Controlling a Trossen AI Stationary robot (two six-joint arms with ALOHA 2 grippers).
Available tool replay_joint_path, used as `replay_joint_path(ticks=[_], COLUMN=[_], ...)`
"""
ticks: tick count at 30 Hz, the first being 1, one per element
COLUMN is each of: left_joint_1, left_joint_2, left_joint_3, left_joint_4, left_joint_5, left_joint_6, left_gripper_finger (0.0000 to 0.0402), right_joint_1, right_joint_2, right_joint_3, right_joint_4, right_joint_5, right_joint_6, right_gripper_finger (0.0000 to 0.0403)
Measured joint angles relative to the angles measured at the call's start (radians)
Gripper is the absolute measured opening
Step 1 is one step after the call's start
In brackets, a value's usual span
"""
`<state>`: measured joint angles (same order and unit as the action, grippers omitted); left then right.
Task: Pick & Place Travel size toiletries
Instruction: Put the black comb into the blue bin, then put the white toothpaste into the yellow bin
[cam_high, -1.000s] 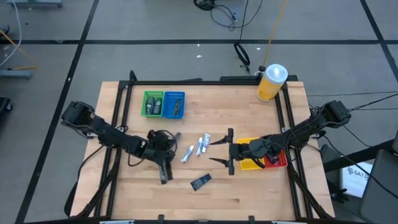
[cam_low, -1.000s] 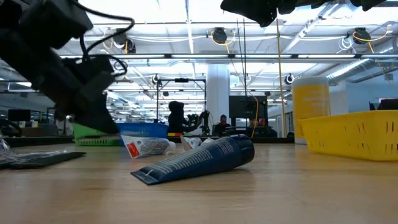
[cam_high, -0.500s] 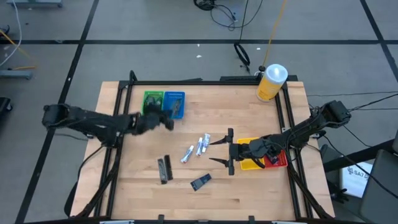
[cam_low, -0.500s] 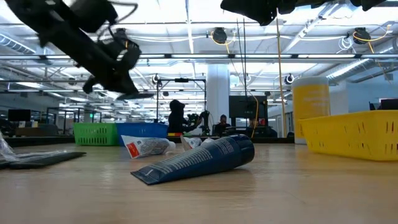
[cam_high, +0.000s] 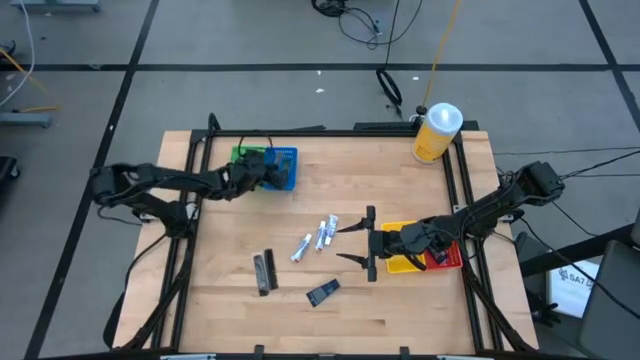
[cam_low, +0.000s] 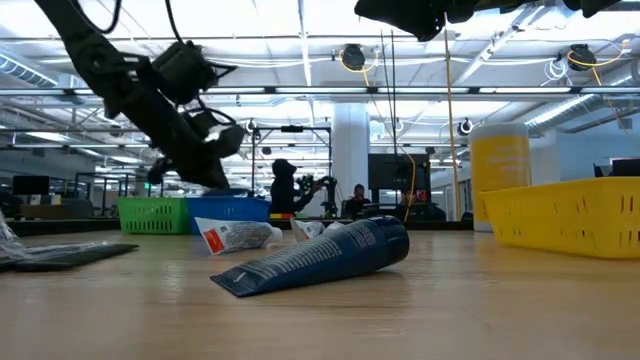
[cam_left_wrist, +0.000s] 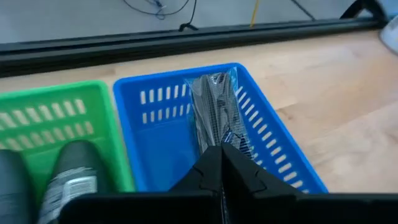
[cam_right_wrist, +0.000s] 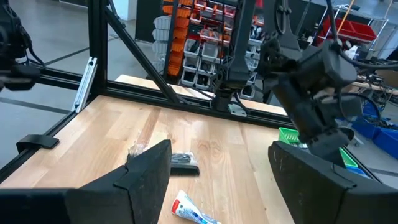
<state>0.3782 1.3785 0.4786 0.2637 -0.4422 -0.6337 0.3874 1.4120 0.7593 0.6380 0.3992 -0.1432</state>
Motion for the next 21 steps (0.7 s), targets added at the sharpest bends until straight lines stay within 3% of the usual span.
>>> replay_joint_path(ticks=[5, 9, 16, 21], left_joint_1=[0.008, 0.036, 0.103, 0.117], left_joint_2=[0.099, 0.117, 0.109, 0.041], left_joint_3=[0.000, 0.000, 0.000, 0.000], left_joint_4=[0.112, 0.104, 0.110, 0.100], left_joint_5=[-0.002, 0.003, 0.161, 0.382], left_joint_6=[0.004, 0.006, 0.070, 0.190], left_gripper_finger=[0.0007, 0.0016, 0.0116, 0.0184], right_joint_1=[0.000, 0.000, 0.000, 0.000], right_joint_2=[0.000, 0.000, 0.000, 0.000], right_joint_3=[0.000, 0.000, 0.000, 0.000], right_joint_4=[0.000, -0.001, -0.076, -0.175], right_joint_5=[0.000, 0.000, -0.005, -0.010], right_joint_6=[0.000, 0.007, 0.060, 0.072], right_gripper_finger=[0.0260, 0.0260, 0.0260, 0.0260])
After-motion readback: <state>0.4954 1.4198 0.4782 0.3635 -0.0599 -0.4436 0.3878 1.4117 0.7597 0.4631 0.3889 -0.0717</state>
